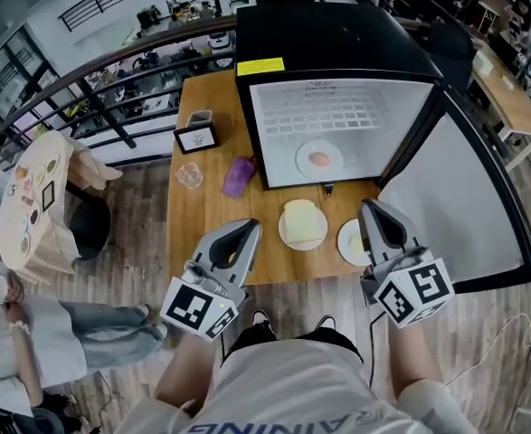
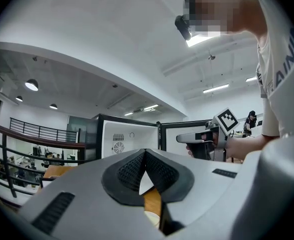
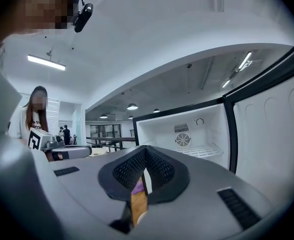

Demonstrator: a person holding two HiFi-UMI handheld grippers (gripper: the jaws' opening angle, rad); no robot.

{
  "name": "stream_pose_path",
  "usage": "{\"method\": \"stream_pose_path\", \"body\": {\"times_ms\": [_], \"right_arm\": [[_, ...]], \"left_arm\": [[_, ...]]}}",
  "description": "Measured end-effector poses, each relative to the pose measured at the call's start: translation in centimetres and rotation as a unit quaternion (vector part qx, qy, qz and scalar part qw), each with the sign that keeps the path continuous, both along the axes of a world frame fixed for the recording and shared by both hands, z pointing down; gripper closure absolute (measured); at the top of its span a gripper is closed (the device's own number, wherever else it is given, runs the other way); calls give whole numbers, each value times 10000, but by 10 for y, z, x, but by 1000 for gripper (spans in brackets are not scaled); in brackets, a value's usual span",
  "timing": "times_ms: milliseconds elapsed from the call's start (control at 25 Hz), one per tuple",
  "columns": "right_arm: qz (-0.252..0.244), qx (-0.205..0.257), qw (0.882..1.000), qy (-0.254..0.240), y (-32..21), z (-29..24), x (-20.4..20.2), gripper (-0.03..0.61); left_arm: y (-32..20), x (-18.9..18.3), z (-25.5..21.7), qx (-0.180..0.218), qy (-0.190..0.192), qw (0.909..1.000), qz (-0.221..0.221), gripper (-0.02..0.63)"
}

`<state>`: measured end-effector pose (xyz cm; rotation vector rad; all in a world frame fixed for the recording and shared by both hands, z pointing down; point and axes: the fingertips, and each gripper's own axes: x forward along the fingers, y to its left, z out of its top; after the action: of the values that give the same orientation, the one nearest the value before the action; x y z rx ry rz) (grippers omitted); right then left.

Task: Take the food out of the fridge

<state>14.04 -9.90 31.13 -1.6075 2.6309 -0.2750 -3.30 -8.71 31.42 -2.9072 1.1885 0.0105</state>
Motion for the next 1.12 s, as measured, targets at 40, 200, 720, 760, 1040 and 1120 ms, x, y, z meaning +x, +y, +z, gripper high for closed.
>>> {"method": "stream_pose_path", "body": {"times_ms": [40,200,720,760,1040,1120], "right_arm": [[0,-16,10000,-7,0,1,1,558],[5,-102,9999,-31,0,6,1,558],[105,-582,9970,-507,-16,29,4,557],[148,-746,9949,-656,-20,35,5,557],[445,-2145,9530,-2094,-67,112,9,452],[557,-2415,9378,-2429,-82,135,7,417]], "left_arm": [[1,1,-1,17,-8,10000,0,607],[3,1,-2,43,39,10000,-28,607],[2,-5,4,-10,5,10000,-96,607],[2,-5,4,-20,3,9999,-99,607],[-1,-12,16,-183,-24,9998,-126,607],[-2,-16,22,-263,-47,9995,-146,607]]}}
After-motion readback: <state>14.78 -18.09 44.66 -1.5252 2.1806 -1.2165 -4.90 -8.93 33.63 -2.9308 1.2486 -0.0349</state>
